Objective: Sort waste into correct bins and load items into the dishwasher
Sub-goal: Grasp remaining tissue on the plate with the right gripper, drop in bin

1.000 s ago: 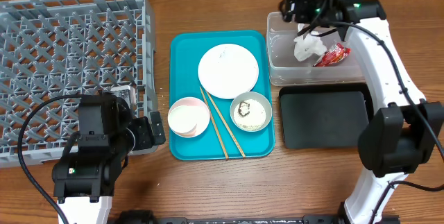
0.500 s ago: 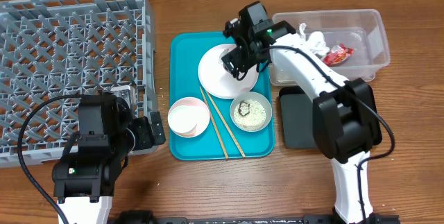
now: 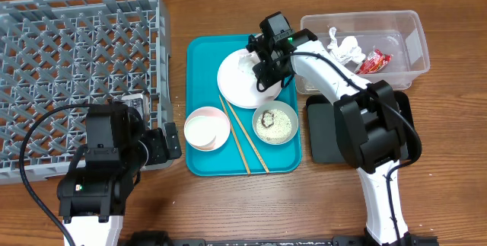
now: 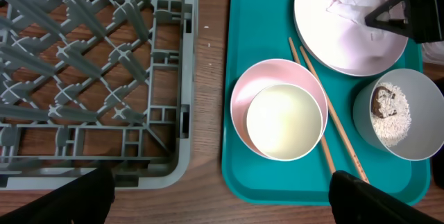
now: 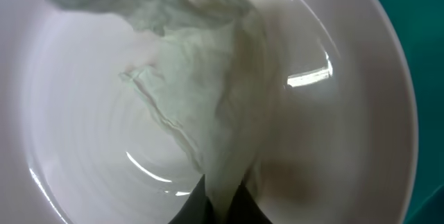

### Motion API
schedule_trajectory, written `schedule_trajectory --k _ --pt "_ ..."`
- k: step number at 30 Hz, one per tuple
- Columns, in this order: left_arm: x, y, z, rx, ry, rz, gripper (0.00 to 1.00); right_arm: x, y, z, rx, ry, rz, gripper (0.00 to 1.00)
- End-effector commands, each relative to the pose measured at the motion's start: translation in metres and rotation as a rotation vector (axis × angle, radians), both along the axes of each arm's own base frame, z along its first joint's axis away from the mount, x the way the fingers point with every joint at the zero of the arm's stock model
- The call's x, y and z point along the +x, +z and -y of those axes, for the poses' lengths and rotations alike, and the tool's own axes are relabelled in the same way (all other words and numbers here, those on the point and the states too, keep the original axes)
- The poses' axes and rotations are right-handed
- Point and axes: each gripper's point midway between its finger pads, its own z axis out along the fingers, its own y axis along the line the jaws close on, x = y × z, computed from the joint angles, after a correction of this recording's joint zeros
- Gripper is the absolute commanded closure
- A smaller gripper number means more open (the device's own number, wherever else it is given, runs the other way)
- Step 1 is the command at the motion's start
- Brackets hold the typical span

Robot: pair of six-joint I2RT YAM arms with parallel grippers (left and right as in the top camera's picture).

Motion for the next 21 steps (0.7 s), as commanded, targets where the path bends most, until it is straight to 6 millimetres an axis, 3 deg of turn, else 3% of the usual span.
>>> schedule_trajectory --k 1,4,7,9,11,12,14,17,18,19,21 --pt "0.003 0.009 0.002 -0.011 0.003 0.024 0.0 0.0 0.01 -0.003 0.016 -0.079 -0.021 0.96" --pt "0.004 0.009 0.002 -0.011 0.003 0.024 0.0 0.011 0.05 0.001 0.038 -0.121 0.026 0.96" --pt "0.004 0.009 0.002 -0.011 0.003 0.025 0.0 0.024 0.108 0.009 0.081 -0.158 0.119 0.96" --pt "0.004 0.009 0.002 -0.011 0.003 0.024 0.0 0.041 0.149 0.039 0.084 -0.328 0.206 0.96" --pt "0.004 0.009 0.002 -0.011 0.003 0.024 0.0 0.053 0.169 0.08 0.074 -0.54 0.242 0.96" --pt "0.004 0.009 0.002 -0.011 0.003 0.024 0.0 0.058 0.171 0.111 0.078 -0.69 0.224 0.96" --pt "0.004 0.009 0.002 -0.011 0.003 0.025 0.0 0.059 0.164 0.144 0.096 -0.839 0.162 0.96" --pt "0.004 0.009 0.002 -0.011 0.003 0.025 0.0 0.055 0.148 0.181 0.103 -0.928 0.066 0.94" --pt "0.004 0.009 0.002 -0.011 0.003 0.025 0.0 0.053 0.145 0.188 0.107 -0.941 0.04 0.81" --pt "0.004 0.009 0.002 -0.011 0.003 0.025 0.0 0.051 0.144 0.192 0.106 -0.947 0.03 0.75" --pt "0.004 0.009 0.002 -0.011 0.003 0.027 0.0 0.05 0.143 0.197 0.111 -0.954 0.016 0.43"
